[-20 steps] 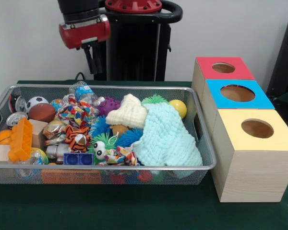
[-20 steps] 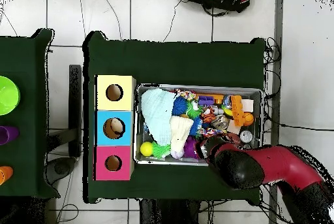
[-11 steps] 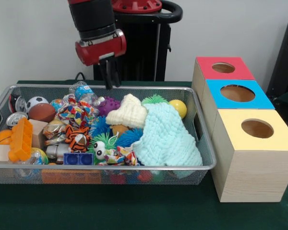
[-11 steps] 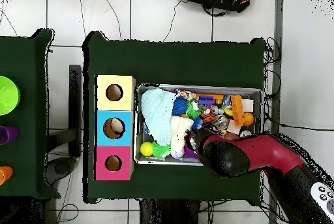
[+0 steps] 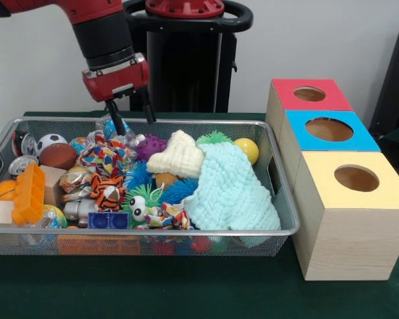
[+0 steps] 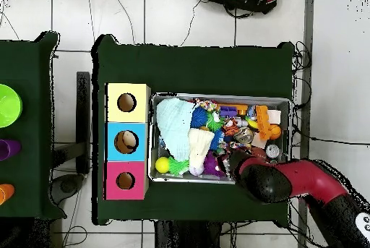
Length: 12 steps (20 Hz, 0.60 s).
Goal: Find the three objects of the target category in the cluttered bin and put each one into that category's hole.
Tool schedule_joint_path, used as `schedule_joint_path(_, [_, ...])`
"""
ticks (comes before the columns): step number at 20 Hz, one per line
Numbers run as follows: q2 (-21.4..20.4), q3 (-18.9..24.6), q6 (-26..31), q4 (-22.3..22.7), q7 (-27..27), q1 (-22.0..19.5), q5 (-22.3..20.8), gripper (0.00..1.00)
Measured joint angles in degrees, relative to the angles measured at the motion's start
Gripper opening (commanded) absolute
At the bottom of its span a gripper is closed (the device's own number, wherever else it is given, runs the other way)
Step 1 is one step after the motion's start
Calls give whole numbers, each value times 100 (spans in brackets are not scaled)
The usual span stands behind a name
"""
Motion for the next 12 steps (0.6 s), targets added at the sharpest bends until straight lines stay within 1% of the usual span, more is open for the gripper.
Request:
schedule_joint_path(5, [-11,64,30,7,0,-177,-8,100])
schedule_joint_path(6, [-113,230,78,42,-24,-310,-9,100])
schedule_joint_path(9, [-345,501,101,113,-115,-493,-11,100])
schedule_joint_path(12, [-654,720,101,186,-244,-594,-85,100])
